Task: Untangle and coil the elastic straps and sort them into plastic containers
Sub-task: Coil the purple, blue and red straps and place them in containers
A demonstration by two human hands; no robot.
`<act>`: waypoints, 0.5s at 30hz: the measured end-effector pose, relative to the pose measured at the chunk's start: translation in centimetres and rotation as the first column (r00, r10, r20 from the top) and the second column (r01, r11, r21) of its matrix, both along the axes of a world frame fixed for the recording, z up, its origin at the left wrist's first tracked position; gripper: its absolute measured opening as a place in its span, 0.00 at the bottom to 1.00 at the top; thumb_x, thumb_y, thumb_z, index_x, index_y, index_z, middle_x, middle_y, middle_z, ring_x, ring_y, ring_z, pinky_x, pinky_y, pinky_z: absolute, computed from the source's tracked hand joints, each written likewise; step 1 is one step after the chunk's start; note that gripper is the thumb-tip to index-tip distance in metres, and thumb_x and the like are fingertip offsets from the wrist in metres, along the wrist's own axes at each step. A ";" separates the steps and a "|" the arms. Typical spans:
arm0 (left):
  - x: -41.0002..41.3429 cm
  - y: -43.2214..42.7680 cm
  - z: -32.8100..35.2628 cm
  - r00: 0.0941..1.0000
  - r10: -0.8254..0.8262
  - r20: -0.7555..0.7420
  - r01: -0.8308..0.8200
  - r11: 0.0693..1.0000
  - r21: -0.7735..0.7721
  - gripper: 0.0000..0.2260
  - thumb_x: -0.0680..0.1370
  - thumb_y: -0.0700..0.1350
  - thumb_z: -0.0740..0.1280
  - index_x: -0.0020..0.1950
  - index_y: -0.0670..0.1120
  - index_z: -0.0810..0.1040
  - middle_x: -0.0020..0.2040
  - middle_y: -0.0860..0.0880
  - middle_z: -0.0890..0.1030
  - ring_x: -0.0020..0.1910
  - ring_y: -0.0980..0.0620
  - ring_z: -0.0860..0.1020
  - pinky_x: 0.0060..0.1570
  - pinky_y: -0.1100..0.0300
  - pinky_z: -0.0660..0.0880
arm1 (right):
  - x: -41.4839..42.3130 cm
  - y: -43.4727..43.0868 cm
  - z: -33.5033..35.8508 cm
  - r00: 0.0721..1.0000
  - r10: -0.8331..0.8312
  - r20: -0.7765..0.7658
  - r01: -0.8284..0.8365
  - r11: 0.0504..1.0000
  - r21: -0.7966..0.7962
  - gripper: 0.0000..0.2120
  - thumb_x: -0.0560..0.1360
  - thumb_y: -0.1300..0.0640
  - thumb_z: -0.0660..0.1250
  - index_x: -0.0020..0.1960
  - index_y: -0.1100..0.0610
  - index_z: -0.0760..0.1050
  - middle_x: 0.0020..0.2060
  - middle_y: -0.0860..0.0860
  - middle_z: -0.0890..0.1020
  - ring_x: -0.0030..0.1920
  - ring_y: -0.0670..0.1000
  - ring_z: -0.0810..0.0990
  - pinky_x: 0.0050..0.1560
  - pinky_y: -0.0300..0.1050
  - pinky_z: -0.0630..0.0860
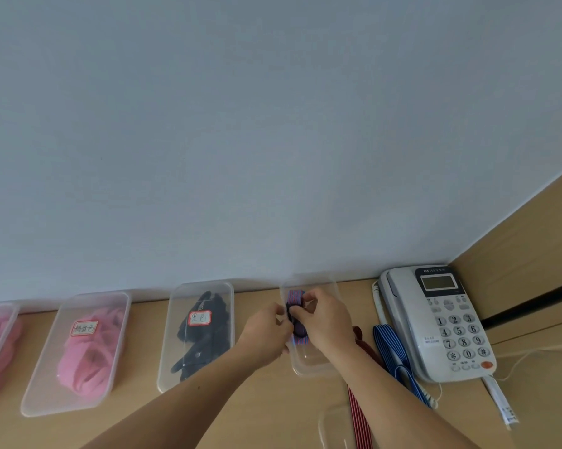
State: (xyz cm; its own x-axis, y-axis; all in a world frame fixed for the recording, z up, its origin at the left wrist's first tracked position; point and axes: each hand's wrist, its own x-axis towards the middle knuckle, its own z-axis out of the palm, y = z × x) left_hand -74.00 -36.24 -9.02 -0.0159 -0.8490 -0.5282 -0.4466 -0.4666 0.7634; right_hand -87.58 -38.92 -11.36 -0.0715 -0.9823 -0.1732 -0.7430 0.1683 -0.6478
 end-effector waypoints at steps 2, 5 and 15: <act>0.1 -0.1 -0.2 0.997 -0.020 0.079 0.023 0.999 -0.035 0.18 0.79 0.43 0.60 0.69 0.45 0.69 0.44 0.45 0.83 0.37 0.48 0.82 0.37 0.58 0.75 | -0.1 0.1 0.2 1.000 0.005 0.005 -0.005 1.000 -0.010 0.13 0.71 0.43 0.72 0.52 0.48 0.77 0.39 0.41 0.77 0.44 0.46 0.78 0.43 0.41 0.71; 0.0 -0.1 -0.1 0.980 -0.041 0.193 0.060 0.994 -0.092 0.24 0.78 0.46 0.62 0.73 0.46 0.64 0.50 0.46 0.82 0.48 0.46 0.82 0.49 0.54 0.77 | -0.4 0.3 0.8 1.000 -0.012 0.021 0.013 0.999 -0.032 0.12 0.71 0.44 0.71 0.50 0.48 0.78 0.43 0.42 0.80 0.49 0.47 0.80 0.48 0.43 0.73; -2.3 1.0 3.2 0.767 -0.105 0.633 0.395 0.855 -0.337 0.23 0.78 0.48 0.61 0.72 0.47 0.67 0.69 0.48 0.71 0.68 0.46 0.67 0.65 0.54 0.66 | -6.3 4.5 4.4 0.996 0.087 0.007 -0.084 0.978 -0.191 0.11 0.77 0.54 0.67 0.58 0.53 0.79 0.51 0.45 0.80 0.51 0.44 0.78 0.54 0.40 0.74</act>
